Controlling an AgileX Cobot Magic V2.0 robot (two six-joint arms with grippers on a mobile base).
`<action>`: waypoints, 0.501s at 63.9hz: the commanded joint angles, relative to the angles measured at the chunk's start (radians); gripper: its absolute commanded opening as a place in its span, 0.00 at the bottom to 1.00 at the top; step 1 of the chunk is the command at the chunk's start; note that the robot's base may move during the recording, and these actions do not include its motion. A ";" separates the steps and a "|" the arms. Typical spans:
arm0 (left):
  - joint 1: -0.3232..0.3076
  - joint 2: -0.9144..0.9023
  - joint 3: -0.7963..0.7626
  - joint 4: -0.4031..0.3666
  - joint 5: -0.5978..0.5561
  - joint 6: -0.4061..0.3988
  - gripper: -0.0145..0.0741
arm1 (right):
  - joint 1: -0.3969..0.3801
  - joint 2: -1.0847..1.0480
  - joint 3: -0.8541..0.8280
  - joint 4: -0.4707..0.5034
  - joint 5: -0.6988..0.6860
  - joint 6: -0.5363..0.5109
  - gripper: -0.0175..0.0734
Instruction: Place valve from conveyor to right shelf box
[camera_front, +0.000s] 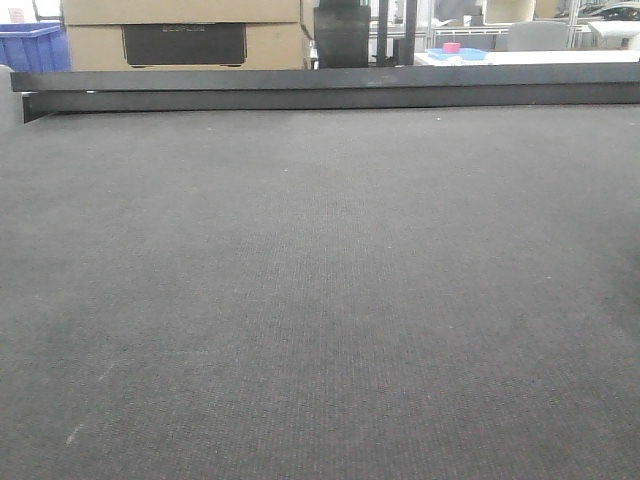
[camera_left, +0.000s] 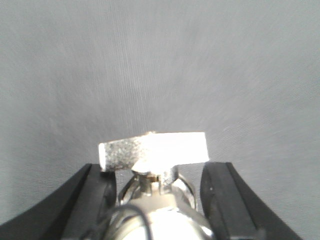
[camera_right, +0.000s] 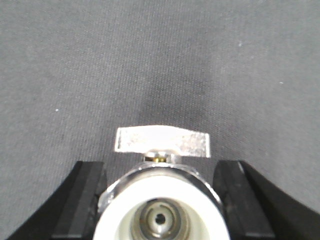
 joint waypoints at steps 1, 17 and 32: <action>-0.007 -0.098 0.022 -0.008 -0.049 -0.006 0.04 | -0.001 -0.072 -0.004 -0.001 -0.061 -0.005 0.02; -0.007 -0.298 0.029 -0.008 -0.085 -0.006 0.04 | -0.001 -0.277 -0.004 -0.001 -0.139 -0.005 0.02; -0.007 -0.447 0.029 -0.008 -0.157 -0.006 0.04 | -0.001 -0.439 -0.004 -0.001 -0.241 -0.005 0.02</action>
